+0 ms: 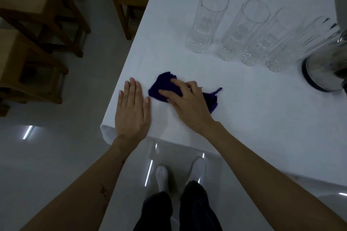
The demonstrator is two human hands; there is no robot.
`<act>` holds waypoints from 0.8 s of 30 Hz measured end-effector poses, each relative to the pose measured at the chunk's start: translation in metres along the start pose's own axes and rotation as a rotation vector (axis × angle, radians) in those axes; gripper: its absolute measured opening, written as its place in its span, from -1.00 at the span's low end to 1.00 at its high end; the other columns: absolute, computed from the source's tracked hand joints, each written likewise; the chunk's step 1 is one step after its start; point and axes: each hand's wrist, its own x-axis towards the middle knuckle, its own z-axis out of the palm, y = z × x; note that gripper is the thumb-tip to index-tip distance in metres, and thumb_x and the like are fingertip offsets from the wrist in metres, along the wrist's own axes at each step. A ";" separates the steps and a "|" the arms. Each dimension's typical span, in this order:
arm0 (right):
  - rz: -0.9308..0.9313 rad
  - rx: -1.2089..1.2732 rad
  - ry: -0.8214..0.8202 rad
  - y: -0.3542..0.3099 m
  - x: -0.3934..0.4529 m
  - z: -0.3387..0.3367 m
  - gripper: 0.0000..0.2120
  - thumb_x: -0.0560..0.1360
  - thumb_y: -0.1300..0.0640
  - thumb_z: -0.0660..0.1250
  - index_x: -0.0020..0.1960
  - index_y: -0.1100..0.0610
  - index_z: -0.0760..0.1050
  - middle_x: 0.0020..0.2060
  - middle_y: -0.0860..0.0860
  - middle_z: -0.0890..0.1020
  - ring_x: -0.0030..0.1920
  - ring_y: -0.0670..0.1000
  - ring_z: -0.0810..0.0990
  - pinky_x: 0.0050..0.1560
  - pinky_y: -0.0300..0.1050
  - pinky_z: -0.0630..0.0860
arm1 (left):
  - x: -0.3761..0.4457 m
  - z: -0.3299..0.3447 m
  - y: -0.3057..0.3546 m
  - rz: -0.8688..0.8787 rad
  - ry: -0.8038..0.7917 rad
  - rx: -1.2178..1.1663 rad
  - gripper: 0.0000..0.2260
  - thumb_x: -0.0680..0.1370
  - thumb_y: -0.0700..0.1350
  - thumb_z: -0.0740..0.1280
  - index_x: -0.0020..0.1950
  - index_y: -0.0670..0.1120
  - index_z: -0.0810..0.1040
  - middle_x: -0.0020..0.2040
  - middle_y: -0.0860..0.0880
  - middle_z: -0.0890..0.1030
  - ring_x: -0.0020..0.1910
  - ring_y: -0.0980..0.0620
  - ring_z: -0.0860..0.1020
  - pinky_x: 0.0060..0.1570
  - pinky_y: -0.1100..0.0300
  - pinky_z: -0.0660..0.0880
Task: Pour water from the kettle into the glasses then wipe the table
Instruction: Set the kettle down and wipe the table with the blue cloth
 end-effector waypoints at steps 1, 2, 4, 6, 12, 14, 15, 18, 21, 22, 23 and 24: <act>-0.047 0.008 -0.020 0.004 -0.009 -0.003 -0.68 0.56 0.19 0.37 0.29 0.00 0.62 0.32 0.19 0.56 0.08 0.19 0.38 -0.02 0.14 0.50 | 0.000 0.000 0.000 0.000 0.002 0.000 -0.45 0.67 0.09 -0.18 0.59 -0.16 0.01 0.61 -0.08 0.02 0.59 0.05 -0.07 0.52 0.19 -0.23; -0.086 0.009 -0.037 0.011 -0.018 -0.008 -0.68 0.56 0.19 0.36 0.29 -0.01 0.62 0.32 0.19 0.56 0.08 0.19 0.38 -0.02 0.15 0.50 | 0.000 -0.001 0.000 0.001 0.003 -0.002 -0.45 0.67 0.09 -0.18 0.59 -0.16 0.01 0.61 -0.08 0.02 0.59 0.04 -0.07 0.52 0.19 -0.22; -0.105 -0.014 -0.042 0.026 -0.031 -0.017 -0.67 0.57 0.18 0.30 0.29 -0.03 0.62 0.32 0.18 0.56 0.08 0.19 0.39 -0.04 0.16 0.50 | 0.000 -0.002 0.001 0.009 0.003 -0.011 -0.44 0.66 0.10 -0.18 0.59 -0.17 0.02 0.61 -0.08 0.02 0.59 0.03 -0.06 0.53 0.16 -0.20; -0.002 -0.047 -0.001 0.039 -0.032 -0.023 -0.67 0.57 0.18 0.29 0.27 -0.03 0.63 0.31 0.17 0.57 0.07 0.20 0.41 -0.06 0.19 0.50 | -0.001 -0.002 0.001 0.015 0.013 -0.018 -0.44 0.66 0.09 -0.17 0.58 -0.18 0.03 0.60 -0.10 0.04 0.59 0.02 -0.04 0.54 0.12 -0.16; 0.167 -0.052 0.071 0.019 0.013 -0.002 -0.57 0.51 0.33 0.42 0.32 0.02 0.60 0.28 0.25 0.56 0.07 0.29 0.44 -0.01 0.23 0.51 | 0.000 -0.003 0.002 0.011 0.014 -0.028 -0.45 0.66 0.07 -0.16 0.58 -0.19 0.03 0.60 -0.11 0.04 0.59 0.01 -0.05 0.54 0.11 -0.16; 0.064 -0.020 0.049 0.001 0.010 0.005 -0.53 0.44 0.36 0.48 0.29 0.02 0.62 0.28 0.24 0.57 0.07 0.22 0.38 -0.03 0.18 0.53 | 0.000 -0.002 0.001 0.011 0.008 -0.029 -0.46 0.66 0.07 -0.17 0.58 -0.19 0.02 0.60 -0.10 0.02 0.59 0.03 -0.06 0.54 0.12 -0.17; 0.012 -0.003 0.024 -0.007 0.001 0.005 -0.52 0.44 0.37 0.48 0.29 0.02 0.62 0.29 0.24 0.57 0.08 0.20 0.36 -0.02 0.15 0.52 | 0.000 -0.001 0.001 0.014 0.005 -0.028 -0.46 0.67 0.06 -0.17 0.59 -0.18 0.02 0.61 -0.09 0.02 0.59 0.03 -0.07 0.54 0.13 -0.18; -0.121 0.024 -0.052 -0.010 -0.033 -0.005 -0.53 0.45 0.35 0.47 0.30 0.02 0.62 0.30 0.22 0.57 0.09 0.21 0.36 0.01 0.11 0.51 | -0.001 -0.001 -0.001 0.023 0.005 -0.051 -0.47 0.67 0.07 -0.19 0.59 -0.16 0.00 0.61 -0.08 0.01 0.58 0.06 -0.08 0.53 0.15 -0.19; -0.136 -0.005 -0.061 0.013 -0.051 -0.020 -0.54 0.44 0.36 0.46 0.27 0.00 0.64 0.29 0.19 0.58 0.09 0.20 0.36 -0.01 0.14 0.51 | -0.002 -0.002 0.001 0.024 0.013 -0.075 -0.46 0.67 0.08 -0.18 0.59 -0.16 0.00 0.61 -0.07 0.01 0.58 0.06 -0.07 0.53 0.16 -0.19; -0.093 -0.016 -0.041 0.021 -0.051 -0.022 -0.54 0.44 0.36 0.46 0.26 -0.01 0.65 0.29 0.19 0.58 0.09 0.19 0.37 -0.03 0.15 0.50 | -0.001 -0.002 0.001 0.020 0.016 -0.079 -0.46 0.67 0.08 -0.17 0.59 -0.16 0.00 0.61 -0.07 0.01 0.58 0.06 -0.07 0.53 0.16 -0.19; -0.034 -0.028 -0.014 0.028 -0.047 -0.025 -0.56 0.45 0.35 0.46 0.25 -0.01 0.65 0.29 0.18 0.58 0.09 0.19 0.37 -0.04 0.16 0.50 | -0.001 -0.002 0.001 0.016 0.016 -0.079 -0.46 0.67 0.07 -0.17 0.59 -0.16 0.00 0.61 -0.07 0.01 0.58 0.06 -0.07 0.53 0.15 -0.19; 0.029 -0.042 0.014 0.031 -0.042 -0.025 -0.57 0.47 0.34 0.45 0.26 -0.01 0.65 0.29 0.18 0.58 0.09 0.19 0.38 -0.05 0.17 0.49 | -0.001 -0.002 0.001 0.012 0.016 -0.078 -0.46 0.67 0.07 -0.16 0.59 -0.16 0.00 0.61 -0.07 0.01 0.58 0.05 -0.07 0.53 0.15 -0.18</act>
